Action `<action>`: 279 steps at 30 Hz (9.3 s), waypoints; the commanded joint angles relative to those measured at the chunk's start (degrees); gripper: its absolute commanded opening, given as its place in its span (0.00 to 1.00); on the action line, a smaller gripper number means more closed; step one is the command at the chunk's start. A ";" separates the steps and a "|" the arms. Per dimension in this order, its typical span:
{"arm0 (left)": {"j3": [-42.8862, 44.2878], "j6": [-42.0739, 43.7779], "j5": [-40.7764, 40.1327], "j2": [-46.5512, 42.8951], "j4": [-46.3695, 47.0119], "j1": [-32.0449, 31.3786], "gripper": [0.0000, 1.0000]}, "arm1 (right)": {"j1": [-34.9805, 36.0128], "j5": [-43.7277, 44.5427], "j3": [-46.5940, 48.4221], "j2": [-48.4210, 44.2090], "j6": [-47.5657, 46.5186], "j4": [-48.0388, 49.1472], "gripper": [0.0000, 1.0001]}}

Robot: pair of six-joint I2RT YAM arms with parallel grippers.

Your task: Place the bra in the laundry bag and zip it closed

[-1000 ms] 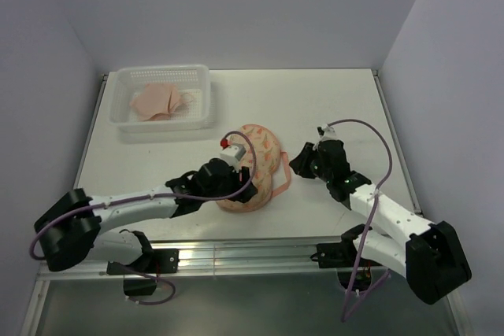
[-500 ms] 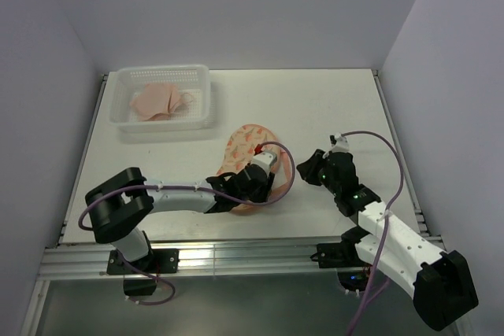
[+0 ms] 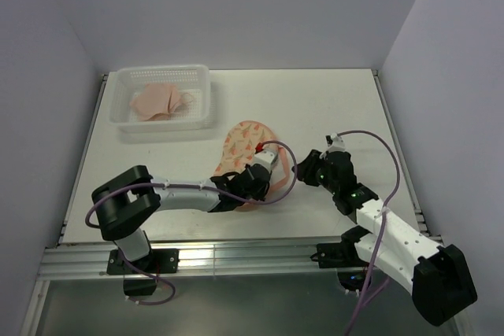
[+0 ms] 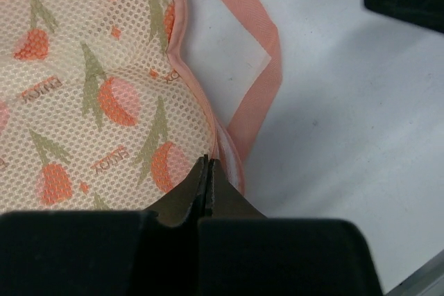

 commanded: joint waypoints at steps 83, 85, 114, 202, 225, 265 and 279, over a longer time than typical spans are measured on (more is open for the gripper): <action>-24.23 -61.59 -46.57 -67.02 -54.67 2.50 0.11 | 17.08 0.00 15.84 32.37 -3.57 1.82 0.00; -23.79 -61.28 -47.01 -67.63 -55.92 2.50 0.20 | 16.81 -0.71 16.80 34.14 -4.19 1.91 0.00; 7.58 -14.69 2.80 -26.54 -3.97 49.59 0.56 | 18.13 -8.44 25.69 39.86 -10.69 -1.17 0.41; 63.83 5.45 0.88 16.19 -8.54 19.30 0.00 | 19.10 24.16 13.38 -21.22 -4.10 -14.07 0.67; 68.35 0.87 12.94 21.51 -11.00 14.27 0.96 | 19.10 29.70 13.20 -24.22 -1.82 -23.75 0.24; -12.09 -6.60 18.20 -55.33 -9.95 9.88 0.70 | -5.95 41.48 74.27 71.93 -26.43 -35.44 0.49; -12.27 -6.69 17.24 -54.71 -9.42 9.88 0.70 | -7.97 37.26 81.93 79.14 -26.34 -40.36 0.48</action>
